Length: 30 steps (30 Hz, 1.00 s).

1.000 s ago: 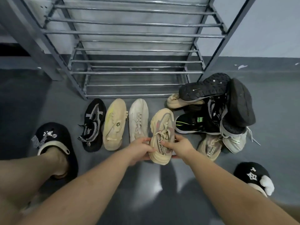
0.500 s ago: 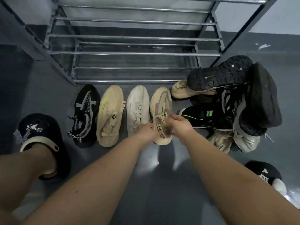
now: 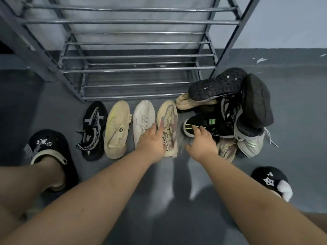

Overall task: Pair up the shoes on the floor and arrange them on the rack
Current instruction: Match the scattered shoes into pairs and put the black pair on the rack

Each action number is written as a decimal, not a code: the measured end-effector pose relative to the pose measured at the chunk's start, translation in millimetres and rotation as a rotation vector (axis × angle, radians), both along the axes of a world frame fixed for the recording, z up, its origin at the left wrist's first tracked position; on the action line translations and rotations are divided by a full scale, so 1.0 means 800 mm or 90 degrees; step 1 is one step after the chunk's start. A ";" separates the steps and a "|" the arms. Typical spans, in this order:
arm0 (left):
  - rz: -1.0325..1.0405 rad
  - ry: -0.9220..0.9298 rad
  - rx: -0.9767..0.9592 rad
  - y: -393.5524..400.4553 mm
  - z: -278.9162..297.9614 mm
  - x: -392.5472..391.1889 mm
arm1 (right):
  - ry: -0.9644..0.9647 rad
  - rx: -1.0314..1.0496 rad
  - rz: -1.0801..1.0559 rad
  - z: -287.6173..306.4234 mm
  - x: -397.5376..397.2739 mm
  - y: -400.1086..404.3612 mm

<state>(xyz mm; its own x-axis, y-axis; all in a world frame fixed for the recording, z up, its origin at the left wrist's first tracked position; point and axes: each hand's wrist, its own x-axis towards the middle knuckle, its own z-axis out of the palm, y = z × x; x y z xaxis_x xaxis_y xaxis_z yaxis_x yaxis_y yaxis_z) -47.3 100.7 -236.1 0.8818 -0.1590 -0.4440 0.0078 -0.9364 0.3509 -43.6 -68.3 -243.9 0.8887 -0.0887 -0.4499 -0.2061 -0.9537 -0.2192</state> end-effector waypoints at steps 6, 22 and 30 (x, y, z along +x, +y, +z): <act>-0.123 -0.034 0.072 -0.048 0.034 -0.020 | -0.076 -0.097 -0.007 0.047 -0.023 -0.068; -0.266 -0.098 0.136 -0.187 0.099 0.044 | -0.156 0.124 -0.304 0.085 0.023 -0.238; -0.416 -0.180 0.259 -0.262 0.096 0.088 | -0.121 0.135 -0.278 0.064 0.030 -0.262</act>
<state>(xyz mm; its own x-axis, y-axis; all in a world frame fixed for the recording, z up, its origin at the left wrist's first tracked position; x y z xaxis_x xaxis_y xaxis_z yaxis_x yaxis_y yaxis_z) 23.0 -108.7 -159.2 0.7542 -0.5541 -0.3525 -0.6215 -0.7756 -0.1104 -19.6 -278.1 -193.0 0.8568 -0.3941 -0.3325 -0.5129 -0.7181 -0.4704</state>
